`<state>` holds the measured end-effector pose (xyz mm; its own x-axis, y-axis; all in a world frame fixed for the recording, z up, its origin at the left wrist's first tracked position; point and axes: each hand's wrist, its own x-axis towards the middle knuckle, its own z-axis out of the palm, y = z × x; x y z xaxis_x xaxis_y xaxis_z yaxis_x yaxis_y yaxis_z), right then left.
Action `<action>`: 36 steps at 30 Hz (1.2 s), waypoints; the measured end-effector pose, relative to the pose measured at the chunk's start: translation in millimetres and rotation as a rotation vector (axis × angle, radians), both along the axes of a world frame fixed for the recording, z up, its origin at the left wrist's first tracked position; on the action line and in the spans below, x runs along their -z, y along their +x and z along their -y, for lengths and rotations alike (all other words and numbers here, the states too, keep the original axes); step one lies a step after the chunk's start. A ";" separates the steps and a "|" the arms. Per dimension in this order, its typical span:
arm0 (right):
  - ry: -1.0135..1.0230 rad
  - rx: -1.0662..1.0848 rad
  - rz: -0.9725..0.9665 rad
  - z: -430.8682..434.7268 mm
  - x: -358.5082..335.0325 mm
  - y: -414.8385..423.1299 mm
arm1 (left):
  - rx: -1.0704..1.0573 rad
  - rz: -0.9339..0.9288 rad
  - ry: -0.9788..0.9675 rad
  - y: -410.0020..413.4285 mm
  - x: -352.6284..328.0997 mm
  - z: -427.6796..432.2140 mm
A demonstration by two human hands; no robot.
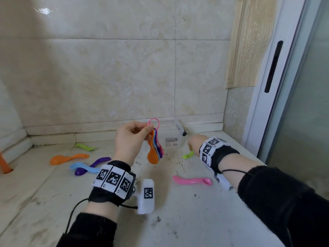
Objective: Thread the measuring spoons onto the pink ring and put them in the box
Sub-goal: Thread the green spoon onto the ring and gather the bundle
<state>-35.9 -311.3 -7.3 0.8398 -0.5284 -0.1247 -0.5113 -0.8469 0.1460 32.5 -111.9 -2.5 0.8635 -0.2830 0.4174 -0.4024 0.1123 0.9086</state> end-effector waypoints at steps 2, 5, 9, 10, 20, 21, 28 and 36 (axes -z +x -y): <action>0.059 0.078 -0.135 -4.9 -6.2 7.1 | -0.005 0.004 0.007 0.0 0.1 0.3; 0.114 0.060 -0.139 0.0 0.3 8.6 | -0.002 -0.016 -0.009 0.2 0.0 0.5; 0.000 -0.120 0.152 6.6 15.1 -16.5 | -0.010 -0.030 -0.001 -0.1 -0.3 0.0; 0.005 -0.126 0.169 6.2 12.8 -19.3 | -0.012 -0.030 0.003 0.0 -0.1 -0.3; 1.131 -0.030 0.945 -29.3 -10.3 -17.9 | -0.016 -0.019 0.063 7.6 3.8 2.4; 1.252 -0.031 1.000 -35.2 -9.3 -15.5 | -0.028 -0.001 0.080 8.4 4.5 3.2; 1.676 -0.053 1.287 -55.3 -1.3 -4.6 | -0.006 0.052 0.203 10.2 8.6 6.4; 1.733 -0.197 1.394 -66.0 2.0 -6.2 | 0.138 0.055 0.190 3.7 9.7 8.5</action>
<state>-42.1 -245.3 -9.3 0.7986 -0.5189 0.3051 0.4828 0.2494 -0.8395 36.2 -120.4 -12.2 0.7888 -0.4744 0.3908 -0.4446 -0.0014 0.8957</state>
